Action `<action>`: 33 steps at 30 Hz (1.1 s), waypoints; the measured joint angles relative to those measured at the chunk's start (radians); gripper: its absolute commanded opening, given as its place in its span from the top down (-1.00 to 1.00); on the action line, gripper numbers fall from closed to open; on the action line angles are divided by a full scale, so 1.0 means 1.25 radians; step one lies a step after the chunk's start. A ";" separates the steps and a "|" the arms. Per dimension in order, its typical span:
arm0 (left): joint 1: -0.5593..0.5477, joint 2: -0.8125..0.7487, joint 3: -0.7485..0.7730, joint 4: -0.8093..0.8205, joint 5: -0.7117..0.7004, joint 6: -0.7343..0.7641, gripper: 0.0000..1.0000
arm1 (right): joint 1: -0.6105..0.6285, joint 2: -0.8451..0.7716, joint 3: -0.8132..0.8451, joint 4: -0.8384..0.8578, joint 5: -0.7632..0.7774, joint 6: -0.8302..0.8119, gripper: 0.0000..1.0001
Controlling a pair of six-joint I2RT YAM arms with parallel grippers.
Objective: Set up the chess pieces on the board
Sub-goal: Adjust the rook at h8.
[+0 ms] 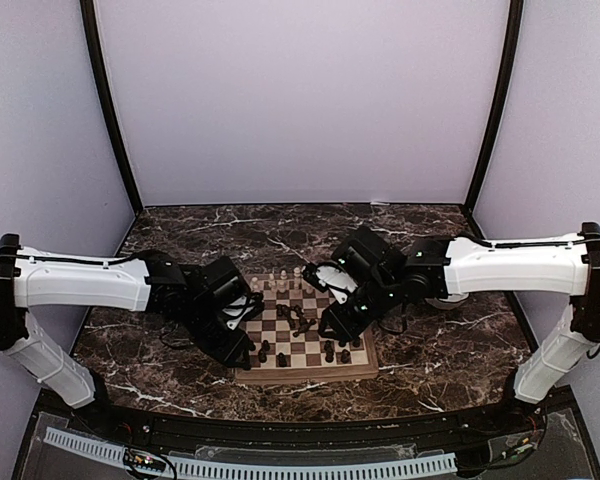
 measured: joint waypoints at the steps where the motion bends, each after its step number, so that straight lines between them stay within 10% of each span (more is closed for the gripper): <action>1: 0.000 -0.002 -0.002 -0.003 0.000 -0.003 0.33 | 0.000 0.000 -0.001 0.000 0.000 0.000 0.35; 33: 0.000 0.087 0.040 0.018 -0.006 0.025 0.66 | 0.000 0.002 -0.002 0.000 0.005 0.000 0.37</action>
